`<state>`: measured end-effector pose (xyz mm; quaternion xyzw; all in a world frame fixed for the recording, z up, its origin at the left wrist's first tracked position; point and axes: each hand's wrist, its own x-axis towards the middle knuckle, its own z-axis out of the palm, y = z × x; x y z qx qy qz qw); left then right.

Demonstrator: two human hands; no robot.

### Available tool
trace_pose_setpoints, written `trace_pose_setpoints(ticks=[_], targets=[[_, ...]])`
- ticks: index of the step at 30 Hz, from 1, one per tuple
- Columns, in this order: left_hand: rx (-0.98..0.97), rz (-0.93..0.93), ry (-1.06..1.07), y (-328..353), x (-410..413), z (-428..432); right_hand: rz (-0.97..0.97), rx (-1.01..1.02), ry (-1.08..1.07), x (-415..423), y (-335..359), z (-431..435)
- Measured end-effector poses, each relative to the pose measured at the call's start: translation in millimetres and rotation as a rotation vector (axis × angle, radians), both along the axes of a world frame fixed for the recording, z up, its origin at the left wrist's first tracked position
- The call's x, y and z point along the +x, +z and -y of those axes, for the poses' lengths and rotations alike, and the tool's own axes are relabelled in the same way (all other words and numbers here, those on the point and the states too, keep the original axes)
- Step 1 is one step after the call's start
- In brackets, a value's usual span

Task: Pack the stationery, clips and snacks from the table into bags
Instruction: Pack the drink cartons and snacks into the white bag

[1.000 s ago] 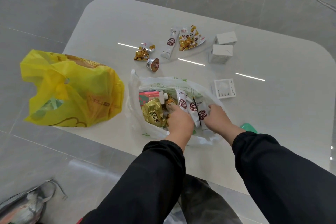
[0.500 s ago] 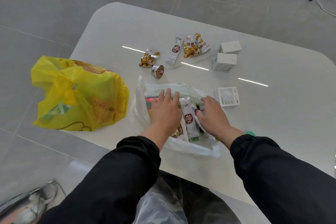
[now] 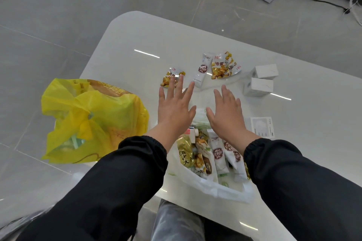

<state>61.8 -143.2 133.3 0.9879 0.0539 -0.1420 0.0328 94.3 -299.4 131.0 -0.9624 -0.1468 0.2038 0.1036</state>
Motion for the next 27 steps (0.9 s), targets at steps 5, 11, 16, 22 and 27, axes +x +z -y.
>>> trace_pose_setpoints(ticks=[5,11,16,22,27], targets=[[-0.122,-0.020,0.123,-18,31,-38,-0.036,-0.023,-0.004,36,-18,-26],[-0.110,-0.111,0.142,-63,74,-88,-0.080,-0.046,-0.057,94,-57,-48],[-0.139,-0.179,0.225,-104,111,-102,-0.140,0.064,-0.231,127,-94,-67],[-0.309,-0.203,0.475,-132,143,-96,-0.061,0.099,-0.306,156,-118,-87],[-0.356,-0.151,0.404,-142,148,-94,-0.037,0.071,-0.336,178,-128,-101]])
